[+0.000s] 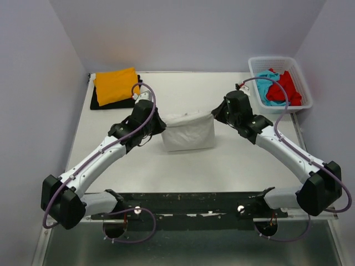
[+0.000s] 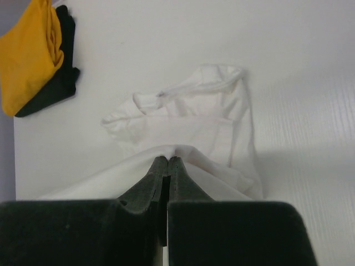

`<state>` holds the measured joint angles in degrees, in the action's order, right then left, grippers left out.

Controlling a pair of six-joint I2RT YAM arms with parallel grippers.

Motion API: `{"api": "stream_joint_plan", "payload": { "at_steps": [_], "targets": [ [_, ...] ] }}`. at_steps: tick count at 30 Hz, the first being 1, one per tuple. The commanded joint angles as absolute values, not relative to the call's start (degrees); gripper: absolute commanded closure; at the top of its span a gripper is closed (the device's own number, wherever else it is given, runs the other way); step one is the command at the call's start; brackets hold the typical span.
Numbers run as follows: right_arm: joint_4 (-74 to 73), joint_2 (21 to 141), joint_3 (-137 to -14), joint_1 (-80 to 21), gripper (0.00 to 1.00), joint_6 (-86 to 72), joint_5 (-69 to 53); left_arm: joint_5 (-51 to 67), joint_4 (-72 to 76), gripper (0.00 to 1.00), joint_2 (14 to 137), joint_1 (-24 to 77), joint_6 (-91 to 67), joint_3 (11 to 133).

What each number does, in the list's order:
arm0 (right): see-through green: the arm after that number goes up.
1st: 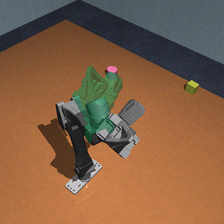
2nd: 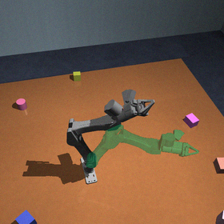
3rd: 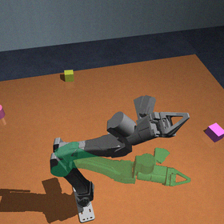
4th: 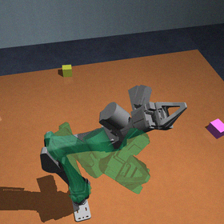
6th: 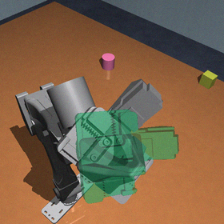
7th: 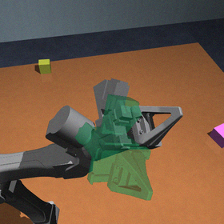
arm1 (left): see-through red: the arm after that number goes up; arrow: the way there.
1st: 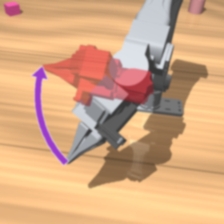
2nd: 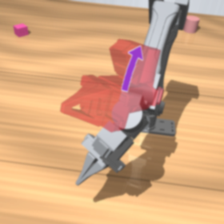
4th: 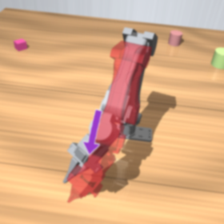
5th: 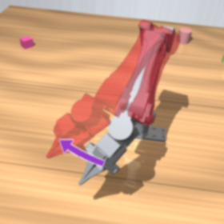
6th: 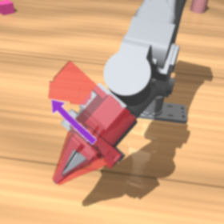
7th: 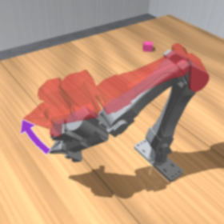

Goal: Fold and stack the t-shirts
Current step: Fold the long partially folded tshirt into a neat square

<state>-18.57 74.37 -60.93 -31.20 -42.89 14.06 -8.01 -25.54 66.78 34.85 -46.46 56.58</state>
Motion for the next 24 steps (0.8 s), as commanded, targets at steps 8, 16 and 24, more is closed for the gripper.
{"api": "stream_joint_plan", "payload": {
  "at_steps": [8, 16, 24],
  "targets": [
    [-11.97, 86.80, -71.19, -24.79, 0.99, -38.23, 15.21, -0.20, -24.73, 1.00, 83.31, 24.83, -39.00, 70.71],
    [-5.62, 99.72, -76.44, -20.66, 0.99, -36.80, 11.64, 4.07, -24.63, 1.00, 99.65, 19.62, -36.41, 82.55],
    [-1.95, 115.76, -81.95, -18.04, 0.99, -39.43, 8.70, 8.11, -31.16, 1.00, 117.45, 16.37, -35.07, 98.93]
  ]
}}
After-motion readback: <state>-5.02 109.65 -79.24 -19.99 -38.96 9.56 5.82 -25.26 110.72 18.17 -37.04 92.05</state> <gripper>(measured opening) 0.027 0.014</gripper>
